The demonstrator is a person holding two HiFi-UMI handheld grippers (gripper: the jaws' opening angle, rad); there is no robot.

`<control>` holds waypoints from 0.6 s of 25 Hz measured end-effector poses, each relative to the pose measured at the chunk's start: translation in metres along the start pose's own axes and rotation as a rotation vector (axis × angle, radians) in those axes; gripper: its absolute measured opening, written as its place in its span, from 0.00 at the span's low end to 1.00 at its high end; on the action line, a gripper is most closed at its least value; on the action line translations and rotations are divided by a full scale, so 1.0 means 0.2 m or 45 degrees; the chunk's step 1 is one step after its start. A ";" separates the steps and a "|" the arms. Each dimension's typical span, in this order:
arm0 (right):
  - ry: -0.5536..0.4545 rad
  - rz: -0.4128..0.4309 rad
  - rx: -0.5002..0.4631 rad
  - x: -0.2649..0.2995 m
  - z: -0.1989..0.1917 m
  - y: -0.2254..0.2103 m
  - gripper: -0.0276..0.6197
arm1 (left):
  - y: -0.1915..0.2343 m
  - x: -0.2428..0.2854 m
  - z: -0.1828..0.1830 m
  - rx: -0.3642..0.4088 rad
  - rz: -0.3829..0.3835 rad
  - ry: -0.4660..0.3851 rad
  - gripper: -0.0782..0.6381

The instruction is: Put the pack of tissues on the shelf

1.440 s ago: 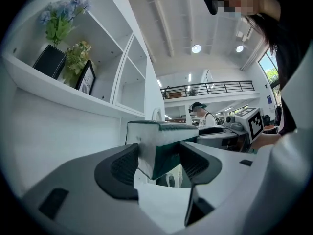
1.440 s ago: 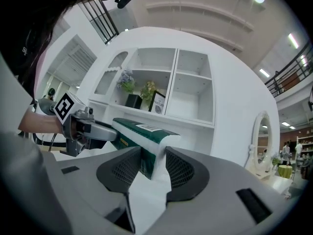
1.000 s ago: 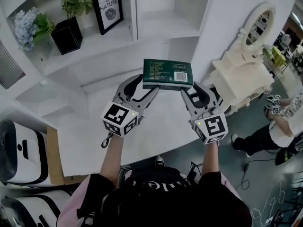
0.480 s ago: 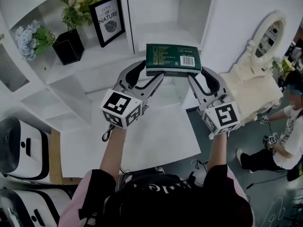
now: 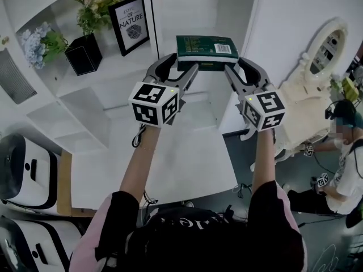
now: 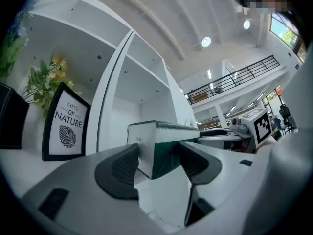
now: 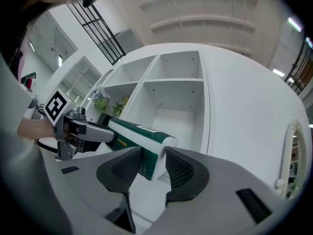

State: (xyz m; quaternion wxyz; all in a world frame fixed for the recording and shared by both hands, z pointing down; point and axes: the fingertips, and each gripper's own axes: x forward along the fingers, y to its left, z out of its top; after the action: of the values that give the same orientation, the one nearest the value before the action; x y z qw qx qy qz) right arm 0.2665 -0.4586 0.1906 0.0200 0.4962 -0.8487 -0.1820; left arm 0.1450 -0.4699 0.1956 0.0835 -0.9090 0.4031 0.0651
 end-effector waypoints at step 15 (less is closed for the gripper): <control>-0.044 -0.019 0.094 0.19 0.00 -0.13 0.32 | 0.11 0.20 0.00 0.041 0.256 0.067 0.44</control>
State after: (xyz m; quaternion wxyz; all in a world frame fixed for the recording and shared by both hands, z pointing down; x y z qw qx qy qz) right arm 0.2695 -0.5017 0.1771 -0.0143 0.4996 -0.8513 -0.1593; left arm 0.1546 -0.5127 0.1865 0.0806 -0.8639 0.4953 0.0426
